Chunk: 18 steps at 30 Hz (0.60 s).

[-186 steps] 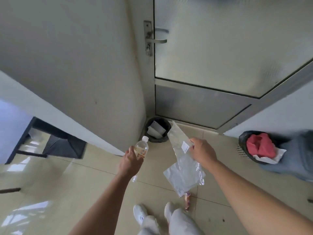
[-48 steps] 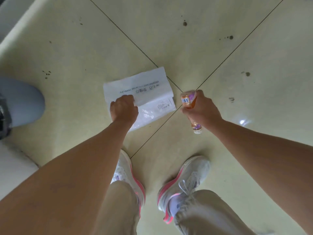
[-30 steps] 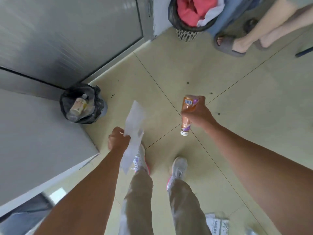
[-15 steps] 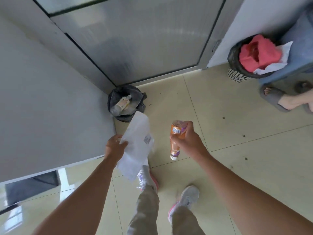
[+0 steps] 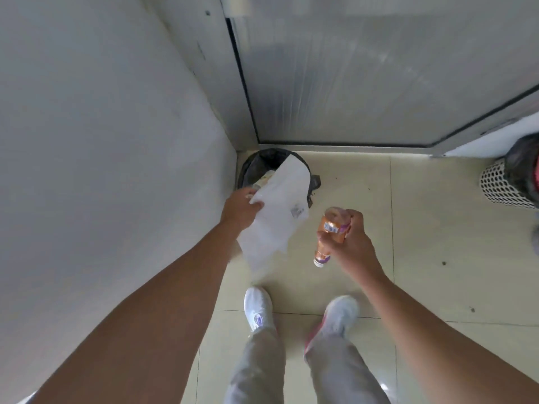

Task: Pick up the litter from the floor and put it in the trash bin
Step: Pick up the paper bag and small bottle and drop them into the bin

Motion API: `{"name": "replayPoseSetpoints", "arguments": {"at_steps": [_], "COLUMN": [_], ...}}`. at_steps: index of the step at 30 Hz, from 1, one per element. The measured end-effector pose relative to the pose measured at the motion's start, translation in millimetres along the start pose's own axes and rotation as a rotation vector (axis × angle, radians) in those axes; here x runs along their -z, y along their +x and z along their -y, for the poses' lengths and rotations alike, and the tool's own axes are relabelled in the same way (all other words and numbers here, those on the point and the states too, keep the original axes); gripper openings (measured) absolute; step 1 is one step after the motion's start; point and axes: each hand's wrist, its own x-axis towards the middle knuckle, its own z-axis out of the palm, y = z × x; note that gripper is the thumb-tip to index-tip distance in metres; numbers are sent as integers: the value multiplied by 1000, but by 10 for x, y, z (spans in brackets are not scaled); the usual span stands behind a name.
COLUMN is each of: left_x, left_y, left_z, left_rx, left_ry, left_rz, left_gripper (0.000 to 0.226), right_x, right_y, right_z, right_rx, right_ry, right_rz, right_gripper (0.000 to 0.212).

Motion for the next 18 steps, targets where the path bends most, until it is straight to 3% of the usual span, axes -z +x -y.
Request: {"name": "replayPoseSetpoints", "arguments": {"at_steps": [5, 11, 18], "left_x": [-170, -427, -700], "left_y": [669, 1058, 1129], "left_z": [85, 213, 311], "left_rx": [56, 53, 52], "left_ry": [28, 136, 216], "left_rz": [-8, -208, -316], "left_gripper": [39, 40, 36], "right_x": [-136, -365, -892], "right_y": [741, 1513, 2074], "right_z": [214, 320, 235], "right_rx": [167, 338, 470], "right_ry": [48, -43, -333], "right_rz": [-11, 39, 122], "right_gripper": [57, 64, 70]}}
